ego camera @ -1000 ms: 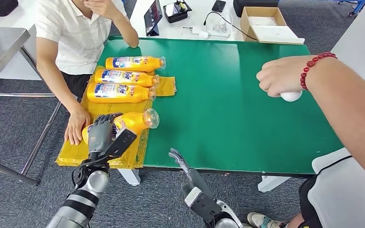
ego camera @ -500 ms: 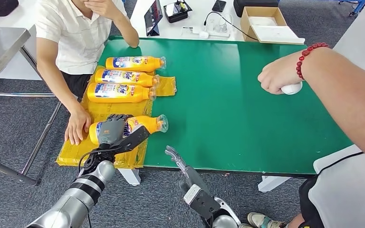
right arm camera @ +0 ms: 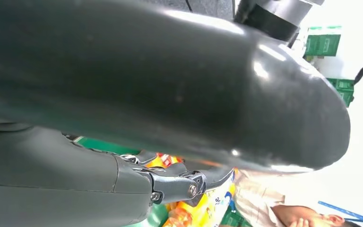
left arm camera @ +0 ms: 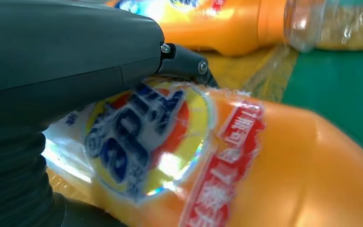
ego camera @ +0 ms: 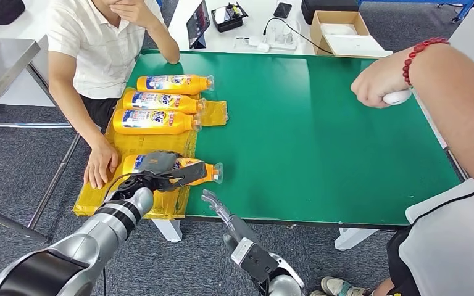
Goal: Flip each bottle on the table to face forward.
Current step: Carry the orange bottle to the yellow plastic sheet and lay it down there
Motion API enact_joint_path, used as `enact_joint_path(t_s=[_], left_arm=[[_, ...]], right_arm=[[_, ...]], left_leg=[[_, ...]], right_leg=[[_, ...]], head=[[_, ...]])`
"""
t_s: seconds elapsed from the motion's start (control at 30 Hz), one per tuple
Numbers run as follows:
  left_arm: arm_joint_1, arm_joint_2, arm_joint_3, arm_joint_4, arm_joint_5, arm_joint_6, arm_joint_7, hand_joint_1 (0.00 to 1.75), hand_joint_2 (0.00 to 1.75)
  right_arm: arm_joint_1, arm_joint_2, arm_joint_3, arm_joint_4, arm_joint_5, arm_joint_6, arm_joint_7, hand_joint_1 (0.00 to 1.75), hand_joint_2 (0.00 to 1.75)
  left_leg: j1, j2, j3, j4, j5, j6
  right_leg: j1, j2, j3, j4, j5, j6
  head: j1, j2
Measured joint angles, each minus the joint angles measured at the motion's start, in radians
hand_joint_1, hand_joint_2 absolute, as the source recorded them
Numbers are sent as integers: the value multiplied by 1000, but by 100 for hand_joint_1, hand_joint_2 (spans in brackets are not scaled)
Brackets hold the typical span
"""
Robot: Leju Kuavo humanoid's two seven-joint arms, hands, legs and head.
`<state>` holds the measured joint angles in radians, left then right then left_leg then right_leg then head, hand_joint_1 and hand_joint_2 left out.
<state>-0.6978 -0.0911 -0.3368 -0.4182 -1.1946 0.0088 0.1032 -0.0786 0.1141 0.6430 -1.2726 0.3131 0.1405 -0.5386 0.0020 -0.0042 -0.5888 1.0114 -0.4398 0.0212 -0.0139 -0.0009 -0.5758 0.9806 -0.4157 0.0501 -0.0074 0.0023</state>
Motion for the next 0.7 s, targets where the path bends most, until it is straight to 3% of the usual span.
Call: enact_joint_path(t_s=[0.13,0.33,0.43,0.5,0.57,0.63,0.7], left_arm=[[-29,-1,-3,28,-12,-58,16,0,175],[-71,-10,-10,56,-6,-142,37,0,175],[-73,-21,-10,57,43,-140,-19,0,175],[-65,-28,3,51,129,-145,-127,0,175],[-32,-37,23,19,261,-159,-288,0,175],[31,-41,33,-51,428,-182,-438,0,175],[110,-38,32,-156,592,-197,-510,0,175]], right_arm=[[-14,7,3,25,-6,-3,-6,0,175],[-41,27,12,73,-9,-9,-17,0,175],[-43,27,12,86,-9,-20,-21,0,175],[-41,26,12,92,-7,-29,-24,0,175],[-37,24,12,96,-6,-41,-33,0,175],[-29,19,11,98,-7,-54,-42,0,175],[-19,13,10,99,-9,-63,-48,0,175]], left_leg=[[0,0,1,0,0,0],[0,0,1,0,0,0],[0,-1,1,0,0,0],[0,-1,0,0,0,0],[-1,-1,-1,0,0,0],[-1,0,-1,0,0,0],[-1,0,-3,0,0,0]], right_leg=[[0,0,1,0,0,0],[0,0,1,0,0,0],[0,0,1,0,0,0],[0,0,1,0,0,0],[-1,0,0,0,0,0],[-1,0,-1,0,0,0],[-1,1,-2,0,0,0]], head=[[0,0],[0,0],[0,0],[0,0],[0,0],[0,0],[0,0]])
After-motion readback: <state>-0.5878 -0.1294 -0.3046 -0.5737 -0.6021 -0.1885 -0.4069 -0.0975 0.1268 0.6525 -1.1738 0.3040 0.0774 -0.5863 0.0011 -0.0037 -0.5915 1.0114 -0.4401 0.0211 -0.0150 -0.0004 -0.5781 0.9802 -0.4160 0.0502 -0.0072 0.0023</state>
